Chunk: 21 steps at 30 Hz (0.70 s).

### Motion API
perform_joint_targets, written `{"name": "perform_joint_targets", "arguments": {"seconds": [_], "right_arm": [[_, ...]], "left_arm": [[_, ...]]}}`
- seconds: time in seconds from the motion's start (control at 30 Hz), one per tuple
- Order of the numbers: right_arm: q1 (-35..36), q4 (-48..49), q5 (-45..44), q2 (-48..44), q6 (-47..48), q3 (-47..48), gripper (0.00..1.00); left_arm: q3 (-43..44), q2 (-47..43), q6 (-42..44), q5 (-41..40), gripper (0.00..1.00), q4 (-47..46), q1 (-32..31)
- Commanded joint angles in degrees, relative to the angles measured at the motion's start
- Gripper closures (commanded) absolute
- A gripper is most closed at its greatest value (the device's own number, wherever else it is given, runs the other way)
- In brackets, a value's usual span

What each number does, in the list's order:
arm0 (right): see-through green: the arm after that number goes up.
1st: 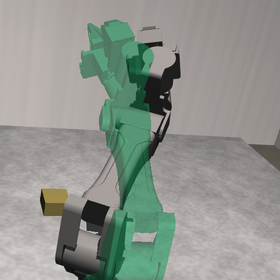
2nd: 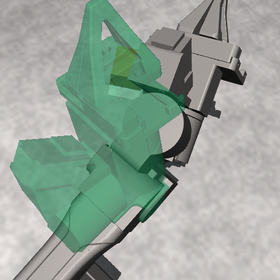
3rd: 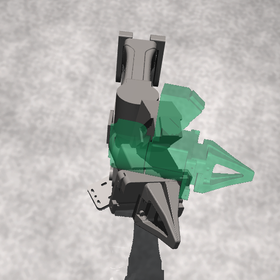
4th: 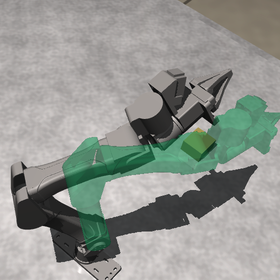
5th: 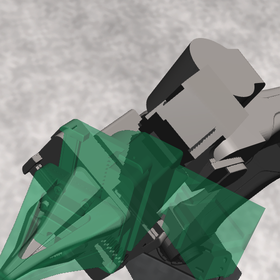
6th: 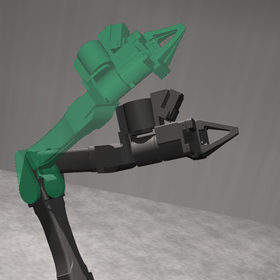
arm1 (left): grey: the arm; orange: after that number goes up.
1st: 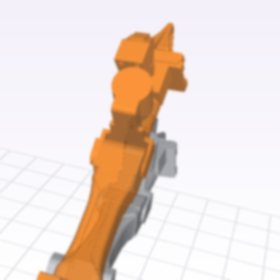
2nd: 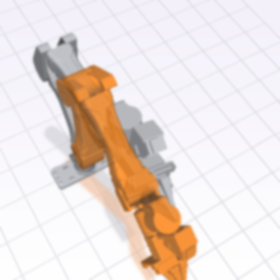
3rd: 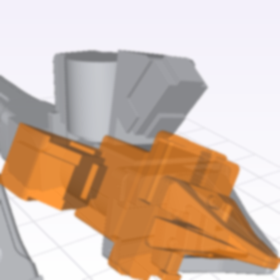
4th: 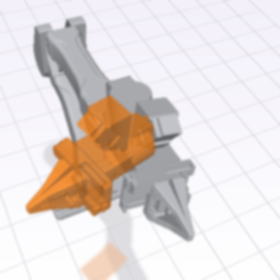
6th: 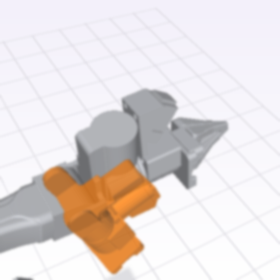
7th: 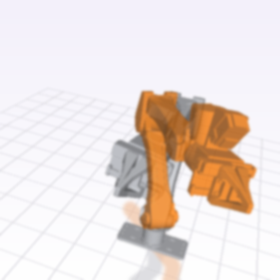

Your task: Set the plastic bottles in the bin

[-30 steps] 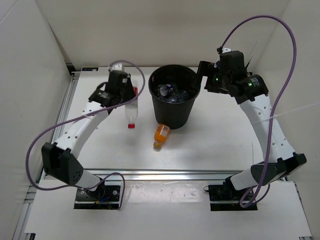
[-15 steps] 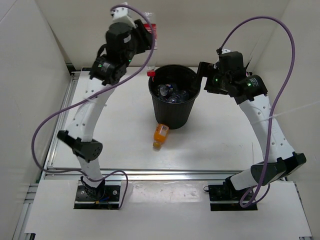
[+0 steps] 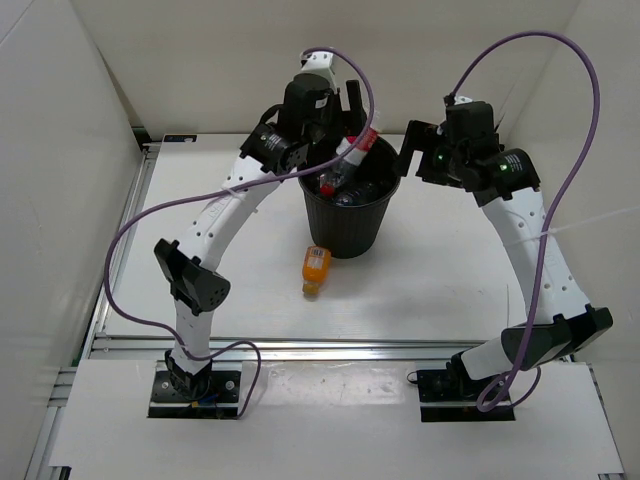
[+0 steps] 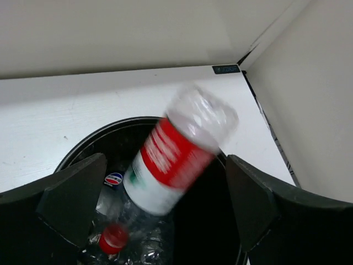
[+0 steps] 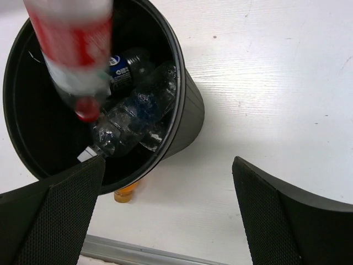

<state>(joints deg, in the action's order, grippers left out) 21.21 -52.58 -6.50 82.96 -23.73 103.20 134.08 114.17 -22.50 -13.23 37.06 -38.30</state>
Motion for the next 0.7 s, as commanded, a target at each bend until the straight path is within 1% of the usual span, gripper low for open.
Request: {"name": "perform_joint_targets", "arguments": {"seconds": [0.0, 0.03, 0.1, 0.13, 0.17, 0.2, 0.23, 0.27, 0.3, 0.33, 0.37, 0.4, 0.47, 0.5, 0.53, 0.57, 0.6, 0.63, 0.67], "right_arm": [[-0.4, 1.0, -1.0, -1.3, 1.0, -1.1, 0.0], [-0.9, 1.0, -1.0, -1.3, 0.3, -2.3, 0.0], [-1.6, 1.0, 0.0, -3.3, -3.2, -4.8, 0.0], [-3.0, 1.0, 1.2, -4.2, -5.3, -6.7, 0.0], [-4.0, 1.0, 2.9, -5.2, -7.9, -11.7, 0.0], [-5.1, 2.0, 5.0, -8.0, -13.0, -15.0, 0.0], [-7.4, 4.9, 9.6, -9.8, -15.4, -18.6, 0.0], [-8.7, 7.2, 12.3, -13.7, -17.6, -22.5, 0.0], [-10.0, 9.5, 15.1, -15.4, -19.5, -29.7, 0.0], [-12.5, 11.5, 17.7, -16.9, -22.4, -32.5, 0.0], [-13.3, 15.2, 20.4, -18.5, -22.4, -34.5, 0.0], [-13.3, 16.2, 24.7, -18.5, -22.4, -35.8, 0.0], [-11.5, 17.6, 25.3, -18.5, -21.3, -36.3, 0.0], [-8.6, 18.1, 25.3, -18.5, -21.3, -36.3, 0.0], [-6.9, 18.6, 25.3, -17.3, -20.6, -36.3, 0.0], [-5.2, 19.3, 24.4, -16.6, -19.3, -35.8, 0.0], [-2.2, 19.3, 23.1, -15.7, -18.7, -35.1, 0.0], [-0.6, 18.4, 21.5, -14.2, -18.7, -34.4, 0.0], [2.3, 18.4, 18.2, -13.1, -19.2, -34.4, 0.0]], "left_arm": [[3.2, -6.8, 2.5, -3.4, 0.0, -1.6, -0.1], [1.9, -10.1, 2.6, -6.4, 0.0, -1.6, -0.1], [-3.6, -14.5, 3.5, -11.0, 0.0, -1.6, -0.1], [-6.9, -20.3, 3.5, -13.5, 0.0, -1.6, 0.8], [-10.8, -23.6, 2.6, -18.1, 0.0, -1.6, 1.7], [-20.0, -27.0, 1.4, -20.0, 0.0, -1.6, 2.8], [-25.1, -34.1, -1.3, -22.2, 0.0, -1.6, 4.9], [-30.5, -37.7, -2.4, -24.4, 0.0, -1.6, 6.0], [-39.9, -40.7, -3.0, -24.5, 0.0, -1.6, 7.3], [-43.4, -43.3, -5.1, -24.5, 0.0, -0.8, 8.5], [-46.3, -47.3, -6.4, -24.5, 0.0, 1.1, 10.6], [-50.7, -48.8, -7.2, -23.8, 0.0, 4.9, 11.6], [-53.6, -51.0, -11.7, -23.8, 0.0, 10.5, 13.9], [-56.2, -51.0, -13.4, -23.8, 0.0, 16.2, 14.8], [-57.4, -51.6, -17.5, -24.5, 0.0, 18.7, 15.9], [-59.0, -52.3, -18.3, -24.5, 0.0, 20.1, 18.0], [-60.4, -52.3, -18.8, -23.8, 0.0, 21.2, 19.0], [-63.0, -53.0, -19.7, -23.8, 0.0, 23.0, 19.8], [-65.8, -53.9, -21.6, -23.8, 0.0, 23.7, 21.8]]}}
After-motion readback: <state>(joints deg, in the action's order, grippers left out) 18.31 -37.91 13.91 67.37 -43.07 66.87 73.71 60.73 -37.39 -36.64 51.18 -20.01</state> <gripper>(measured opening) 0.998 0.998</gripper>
